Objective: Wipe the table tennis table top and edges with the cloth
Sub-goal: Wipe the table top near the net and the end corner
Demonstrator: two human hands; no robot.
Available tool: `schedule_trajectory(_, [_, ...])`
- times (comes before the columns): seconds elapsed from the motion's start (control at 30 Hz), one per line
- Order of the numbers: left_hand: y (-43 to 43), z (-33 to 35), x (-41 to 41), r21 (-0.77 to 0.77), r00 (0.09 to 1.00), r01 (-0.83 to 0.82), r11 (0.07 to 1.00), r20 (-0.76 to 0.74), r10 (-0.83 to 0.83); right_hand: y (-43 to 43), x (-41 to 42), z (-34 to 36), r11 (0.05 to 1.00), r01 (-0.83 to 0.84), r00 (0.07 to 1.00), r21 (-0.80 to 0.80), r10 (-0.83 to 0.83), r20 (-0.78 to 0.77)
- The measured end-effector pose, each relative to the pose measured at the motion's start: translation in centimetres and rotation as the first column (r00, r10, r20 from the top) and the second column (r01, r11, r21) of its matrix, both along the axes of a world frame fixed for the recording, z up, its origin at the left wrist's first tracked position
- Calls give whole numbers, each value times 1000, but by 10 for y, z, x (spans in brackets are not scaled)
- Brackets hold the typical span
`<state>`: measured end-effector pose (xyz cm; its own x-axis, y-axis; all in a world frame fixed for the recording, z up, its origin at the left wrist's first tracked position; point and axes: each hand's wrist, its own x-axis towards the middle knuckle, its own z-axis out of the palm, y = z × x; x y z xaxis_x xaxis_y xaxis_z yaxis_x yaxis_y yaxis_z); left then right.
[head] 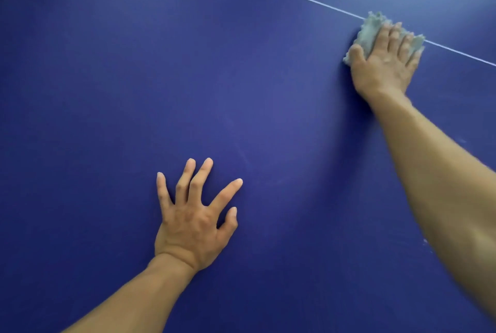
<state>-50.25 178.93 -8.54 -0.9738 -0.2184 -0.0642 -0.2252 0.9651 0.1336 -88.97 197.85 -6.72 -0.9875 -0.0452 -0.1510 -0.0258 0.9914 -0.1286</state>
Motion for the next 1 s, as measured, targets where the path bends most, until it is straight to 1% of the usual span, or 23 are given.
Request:
schedule_trajectory(0.07, [0,0,0,-9,1000,4,1000,22,-4,-19,-11,1,999,42,999,-10,-42,19])
schedule_trajectory(0.1, [-1,0,0,-10,999,6,1000,33,-6,-31,-2,2,1000,-7,1000,-4,7,13])
schedule_trajectory(0.13, [-3,0,0,-13,999,6,1000,40,-5,-43,15,2,993,-118,993,6,118,2])
schedule_trajectory(0.17, [-3,0,1,-15,999,4,1000,45,-3,-53,39,2,955,-297,955,14,298,-17])
schedule_trajectory(0.2, [-3,1,2,-11,999,-1,1000,46,2,-60,68,2,856,-516,856,26,516,-36])
schedule_trajectory(0.23, [-2,1,2,-2,999,-10,1000,46,10,-61,102,0,691,-721,690,43,723,-37])
schedule_trajectory(0.27, [-1,2,2,5,999,-21,1000,43,21,-55,136,-4,497,-865,496,62,868,-33])
schedule_trajectory(0.3, [-1,1,2,7,999,-33,999,40,33,-45,163,-6,337,-939,336,71,941,-22])
schedule_trajectory(0.33, [-1,1,1,9,998,-43,999,39,42,-33,177,-6,243,-967,243,73,970,-5])
schedule_trajectory(0.37, [-1,0,1,14,998,-48,999,33,48,-23,177,-6,230,-970,231,81,973,11])
schedule_trajectory(0.4, [-1,-1,2,22,999,-50,999,22,49,-15,168,-6,302,-949,304,94,953,12])
schedule_trajectory(0.43, [-1,-2,2,29,999,-48,998,10,48,-10,155,-5,447,-889,450,99,893,8])
schedule_trajectory(0.5, [-1,-4,2,36,999,-45,998,-2,45,-6,124,-1,782,-619,784,68,620,8])
schedule_trajectory(0.53, [0,-6,2,37,999,-45,998,-6,45,-7,112,0,888,-459,888,33,459,22])
schedule_trajectory(0.57, [0,-7,2,37,999,-44,998,-11,44,-12,107,0,945,-327,945,5,326,33])
schedule_trajectory(0.6, [-1,-9,2,38,999,-45,998,-17,46,-19,108,-1,969,-246,969,-8,246,38])
schedule_trajectory(0.63, [-1,-10,2,42,999,-46,998,-22,47,-28,115,-2,976,-216,975,-17,217,40])
schedule_trajectory(0.67, [-2,-10,2,51,999,-45,998,-28,46,-38,126,-4,972,-233,971,-28,234,37])
schedule_trajectory(0.73, [-3,-10,2,83,998,-45,996,-38,49,-50,165,-8,924,-381,924,-33,382,8])
schedule_trajectory(0.83, [-4,-5,3,160,994,-77,984,-69,89,-51,248,-10,810,-586,810,2,586,-8])
schedule_trajectory(0.9, [-5,3,6,310,973,-129,942,-145,181,-42,309,-8,798,-602,798,27,602,8])
schedule_trajectory(0.93, [-7,7,8,432,953,-142,891,-184,241,-36,342,-8,803,-595,804,31,595,12])
schedule_trajectory(1.0, [-11,17,15,678,915,-125,724,-203,348,-24,410,-7,791,-611,791,16,612,2])
